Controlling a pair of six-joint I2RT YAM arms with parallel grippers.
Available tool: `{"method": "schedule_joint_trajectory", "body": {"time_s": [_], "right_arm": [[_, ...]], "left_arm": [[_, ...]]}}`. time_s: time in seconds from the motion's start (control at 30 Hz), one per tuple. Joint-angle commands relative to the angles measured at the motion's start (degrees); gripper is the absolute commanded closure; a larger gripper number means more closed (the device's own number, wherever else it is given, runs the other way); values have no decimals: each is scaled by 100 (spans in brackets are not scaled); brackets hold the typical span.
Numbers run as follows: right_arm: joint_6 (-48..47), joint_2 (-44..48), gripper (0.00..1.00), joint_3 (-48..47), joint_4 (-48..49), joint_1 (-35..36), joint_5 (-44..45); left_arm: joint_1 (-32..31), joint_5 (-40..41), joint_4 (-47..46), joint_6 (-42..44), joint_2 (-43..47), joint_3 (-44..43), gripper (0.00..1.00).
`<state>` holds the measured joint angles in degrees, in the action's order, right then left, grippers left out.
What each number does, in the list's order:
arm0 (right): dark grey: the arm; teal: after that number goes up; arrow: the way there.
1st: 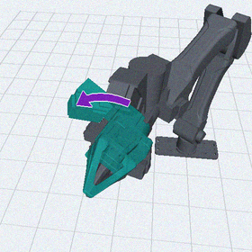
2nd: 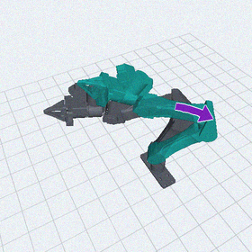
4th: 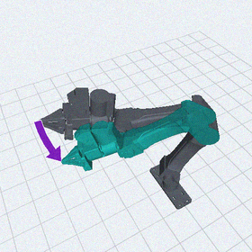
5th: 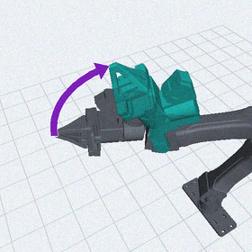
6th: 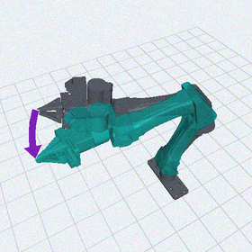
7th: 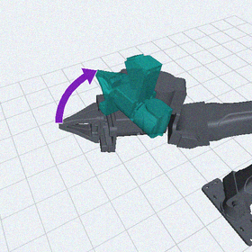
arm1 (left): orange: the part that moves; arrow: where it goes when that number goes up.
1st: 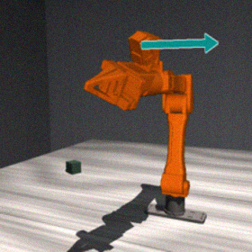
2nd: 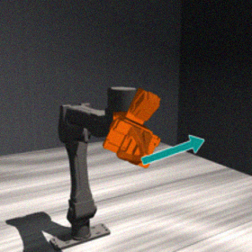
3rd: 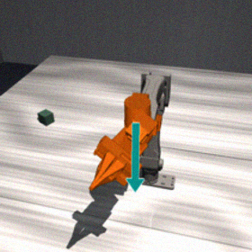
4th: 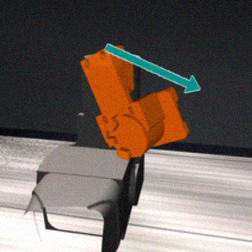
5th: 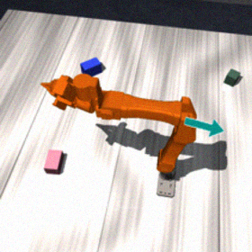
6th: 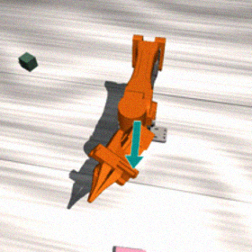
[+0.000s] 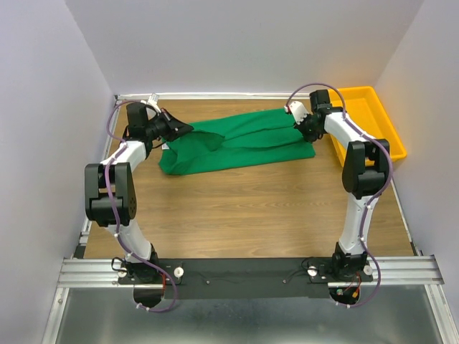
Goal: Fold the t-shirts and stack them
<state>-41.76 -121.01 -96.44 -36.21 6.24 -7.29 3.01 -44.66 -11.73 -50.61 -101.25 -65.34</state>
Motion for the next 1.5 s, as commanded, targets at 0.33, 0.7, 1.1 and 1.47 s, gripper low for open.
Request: {"method": "schedule_joint_trajectory", "body": {"time_s": [0.33, 0.7, 1.1, 1.47], "right_arm": [[159, -265, 99, -296, -80, -53, 61], [221, -353, 99, -384, -80, -53, 43], [730, -186, 12, -542, -80, -96, -140], [1012, 236, 0, -77, -71, -114, -545]], "left_arm": [[42, -165, 311, 288, -430, -567, 100], [-28, -244, 619, 464, -817, -1130, 100], [-230, -429, 847, 807, -1353, -1823, 100], [-485, -508, 1164, 1036, -1959, -2659, 100]]}}
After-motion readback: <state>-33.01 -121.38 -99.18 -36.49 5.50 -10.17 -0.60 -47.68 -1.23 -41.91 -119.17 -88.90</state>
